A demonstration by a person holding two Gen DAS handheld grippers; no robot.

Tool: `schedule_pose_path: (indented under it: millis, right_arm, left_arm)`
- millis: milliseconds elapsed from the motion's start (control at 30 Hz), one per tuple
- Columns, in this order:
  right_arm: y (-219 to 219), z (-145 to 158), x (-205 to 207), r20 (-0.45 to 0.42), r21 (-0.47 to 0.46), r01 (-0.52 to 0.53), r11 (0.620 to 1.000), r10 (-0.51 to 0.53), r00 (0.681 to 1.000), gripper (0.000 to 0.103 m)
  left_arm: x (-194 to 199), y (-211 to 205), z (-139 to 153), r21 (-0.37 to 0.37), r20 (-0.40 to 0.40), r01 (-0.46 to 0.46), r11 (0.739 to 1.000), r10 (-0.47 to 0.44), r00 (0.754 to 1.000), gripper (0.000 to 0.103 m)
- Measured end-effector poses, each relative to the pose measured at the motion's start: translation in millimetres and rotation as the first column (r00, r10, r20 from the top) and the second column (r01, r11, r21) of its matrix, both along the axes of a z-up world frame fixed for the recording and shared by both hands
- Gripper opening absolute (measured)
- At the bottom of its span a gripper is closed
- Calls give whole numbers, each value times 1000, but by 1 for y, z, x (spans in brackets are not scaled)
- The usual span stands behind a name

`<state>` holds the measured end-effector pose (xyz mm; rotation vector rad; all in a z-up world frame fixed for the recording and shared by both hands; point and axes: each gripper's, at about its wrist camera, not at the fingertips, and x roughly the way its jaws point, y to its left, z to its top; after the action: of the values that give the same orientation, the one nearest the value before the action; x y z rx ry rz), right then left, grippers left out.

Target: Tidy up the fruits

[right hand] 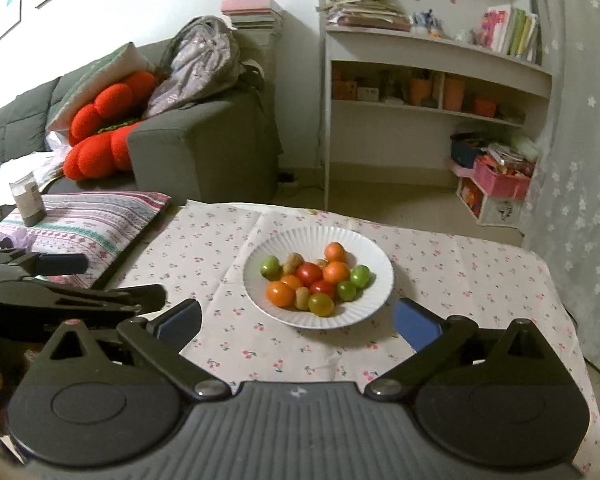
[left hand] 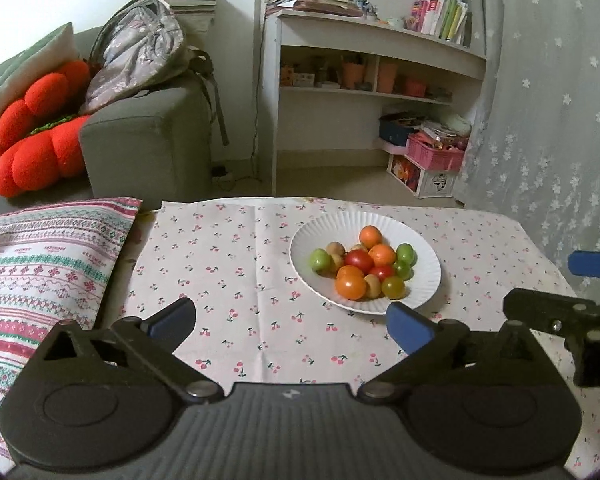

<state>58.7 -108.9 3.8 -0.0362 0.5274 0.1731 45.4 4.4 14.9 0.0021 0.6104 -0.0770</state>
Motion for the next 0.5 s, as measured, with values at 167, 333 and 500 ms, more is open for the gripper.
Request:
schedule_pose_path:
  millis: [167, 333, 500]
  right_arm:
    - [-4, -16, -1, -19, 15, 87, 996, -87, 996, 103]
    - [-5, -21, 0, -31, -5, 108, 994, -109, 994, 103]
    - [-1, -21, -3, -28, -24, 85, 996, -86, 996, 103]
  left_arm:
    - [-4, -5, -3, 17, -2, 4, 1000, -4, 1000, 91]
    - [-4, -7, -8, 34, -14, 9, 999, -9, 1000, 91]
    - [-3, -3, -12, 25, -26, -9, 1000, 10, 1000, 91]
